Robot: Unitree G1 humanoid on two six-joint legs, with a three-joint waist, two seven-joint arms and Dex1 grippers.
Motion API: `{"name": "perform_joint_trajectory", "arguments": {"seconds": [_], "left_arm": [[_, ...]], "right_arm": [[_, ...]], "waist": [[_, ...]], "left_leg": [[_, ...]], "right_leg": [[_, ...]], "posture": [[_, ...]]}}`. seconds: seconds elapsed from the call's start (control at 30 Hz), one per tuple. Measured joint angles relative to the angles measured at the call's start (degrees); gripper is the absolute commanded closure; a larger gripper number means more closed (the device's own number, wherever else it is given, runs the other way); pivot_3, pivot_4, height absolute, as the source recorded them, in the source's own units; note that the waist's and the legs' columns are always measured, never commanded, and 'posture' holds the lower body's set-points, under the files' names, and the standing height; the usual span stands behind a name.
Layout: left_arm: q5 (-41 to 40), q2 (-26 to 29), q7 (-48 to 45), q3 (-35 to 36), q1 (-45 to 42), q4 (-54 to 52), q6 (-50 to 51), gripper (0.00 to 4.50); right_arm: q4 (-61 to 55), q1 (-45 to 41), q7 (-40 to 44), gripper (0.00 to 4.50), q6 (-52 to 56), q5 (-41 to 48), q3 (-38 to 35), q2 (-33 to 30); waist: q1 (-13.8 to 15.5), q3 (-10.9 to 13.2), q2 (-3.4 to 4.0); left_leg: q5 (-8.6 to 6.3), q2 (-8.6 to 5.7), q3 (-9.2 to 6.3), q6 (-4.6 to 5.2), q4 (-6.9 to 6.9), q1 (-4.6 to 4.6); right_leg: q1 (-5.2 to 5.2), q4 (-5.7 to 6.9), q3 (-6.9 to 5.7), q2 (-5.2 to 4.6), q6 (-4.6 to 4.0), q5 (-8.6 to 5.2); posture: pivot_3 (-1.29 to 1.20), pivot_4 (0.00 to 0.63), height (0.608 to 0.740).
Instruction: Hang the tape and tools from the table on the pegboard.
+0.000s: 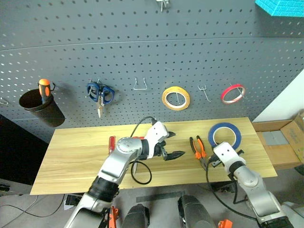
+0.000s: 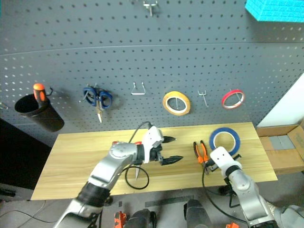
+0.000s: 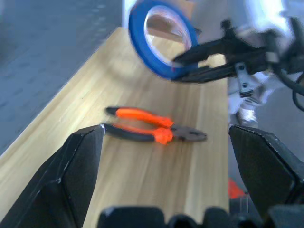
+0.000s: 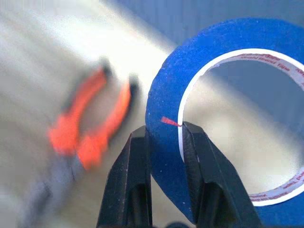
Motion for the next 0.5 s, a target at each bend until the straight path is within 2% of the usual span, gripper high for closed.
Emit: {"name": "perform_joint_trajectory", "arguments": {"seconds": [0.17, 0.27, 0.5], "left_arm": [[-3.6, 3.6, 5.7, 7.6, 4.1, -10.0, 9.3, 0.00], [-5.6, 4.2, 7.7, 10.3, 4.0, -12.3, 12.1, 0.00], [-7.1, 4.4, 10.1, 11.0, 2.4, -12.6, 13.4, 0.00]], "right_arm": [[2.5, -4.5, -4.8, 4.15, -12.6, -6.4, 3.1, 0.2], [6.0, -8.0, -6.2, 4.15, -17.2, -7.7, 3.4, 0.2], [16.0, -16.2, -7.0, 4.15, -24.5, -7.6, 3.4, 1.5]], "waist": [[0.1, -0.6, -0.53], [0.2, -0.9, -0.76], [0.8, -1.4, -0.90]], "left_leg": [[0.16, -0.02, -0.03, -0.14, 0.12, 0.21], [0.18, -0.01, -0.07, -0.14, 0.12, 0.41], [0.20, -0.01, -0.16, -0.18, 0.11, 0.42]], "right_leg": [[0.31, -0.03, -0.01, 0.05, 0.07, 0.20], [0.52, -0.06, -0.06, 0.14, -0.02, 0.26], [0.53, -0.03, -0.14, 0.14, -0.12, 0.32]], "posture": [[-0.08, 0.107, 0.740], [-0.06, 0.101, 0.740], [-0.04, 0.092, 0.740]]}}
